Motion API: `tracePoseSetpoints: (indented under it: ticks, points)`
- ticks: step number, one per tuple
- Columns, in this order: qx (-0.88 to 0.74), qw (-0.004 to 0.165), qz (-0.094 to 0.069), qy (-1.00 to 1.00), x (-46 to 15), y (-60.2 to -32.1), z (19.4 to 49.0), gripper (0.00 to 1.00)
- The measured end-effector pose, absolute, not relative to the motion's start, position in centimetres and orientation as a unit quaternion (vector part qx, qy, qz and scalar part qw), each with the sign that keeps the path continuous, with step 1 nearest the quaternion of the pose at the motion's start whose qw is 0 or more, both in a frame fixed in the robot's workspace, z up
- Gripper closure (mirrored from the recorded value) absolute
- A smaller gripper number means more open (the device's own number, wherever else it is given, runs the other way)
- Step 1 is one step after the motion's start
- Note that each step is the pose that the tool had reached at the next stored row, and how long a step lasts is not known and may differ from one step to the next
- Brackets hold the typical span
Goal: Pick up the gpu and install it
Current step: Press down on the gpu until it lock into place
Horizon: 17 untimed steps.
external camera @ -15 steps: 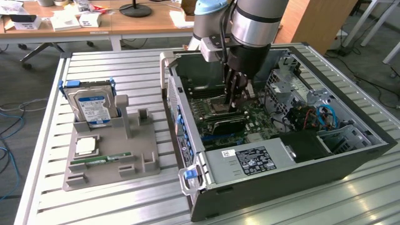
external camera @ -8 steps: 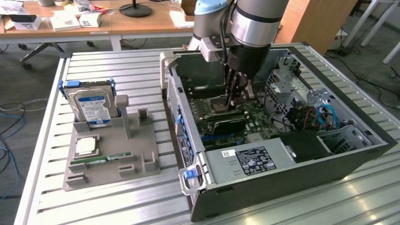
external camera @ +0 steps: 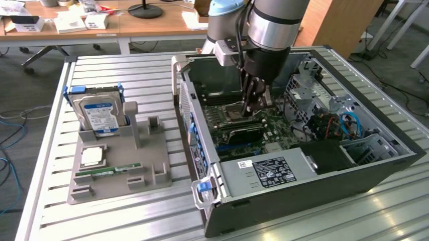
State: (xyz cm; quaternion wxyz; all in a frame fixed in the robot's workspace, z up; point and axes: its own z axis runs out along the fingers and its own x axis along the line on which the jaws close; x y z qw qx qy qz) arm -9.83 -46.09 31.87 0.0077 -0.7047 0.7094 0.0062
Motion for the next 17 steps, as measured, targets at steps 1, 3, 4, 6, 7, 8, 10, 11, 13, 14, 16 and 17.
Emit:
tracePoseSetpoints:
  ticks: [1, 3, 4, 6, 7, 8, 10, 11, 13, 14, 16, 17]
  points:
    - [-0.705, 0.008, 0.006, 0.709, -9.8, -46.1, 31.9, 0.89]
    - [-0.705, 0.008, 0.006, 0.709, -9.8, -46.1, 31.9, 0.89]
    - [-0.705, 0.008, 0.006, 0.709, -9.8, -46.1, 31.9, 0.89]
    - [-0.705, 0.008, 0.006, 0.709, -9.8, -46.1, 31.7, 0.89]
    - [-0.705, 0.008, 0.006, 0.709, -9.8, -46.1, 31.7, 0.89]
    - [-0.705, 0.008, 0.006, 0.709, -9.8, -46.1, 31.6, 0.89]
    - [-0.705, 0.008, 0.006, 0.709, -9.8, -46.1, 31.4, 0.89]
    - [-0.705, 0.008, 0.006, 0.709, -9.8, -46.1, 31.4, 0.89]
    - [-0.705, 0.008, 0.006, 0.709, -9.8, -46.1, 31.2, 0.89]
    - [-0.705, 0.008, 0.006, 0.709, -9.8, -46.1, 31.1, 0.89]
    - [-0.705, 0.008, 0.006, 0.709, -9.8, -46.1, 30.9, 0.89]
    - [-0.705, 0.008, 0.006, 0.709, -9.8, -46.1, 30.9, 0.89]
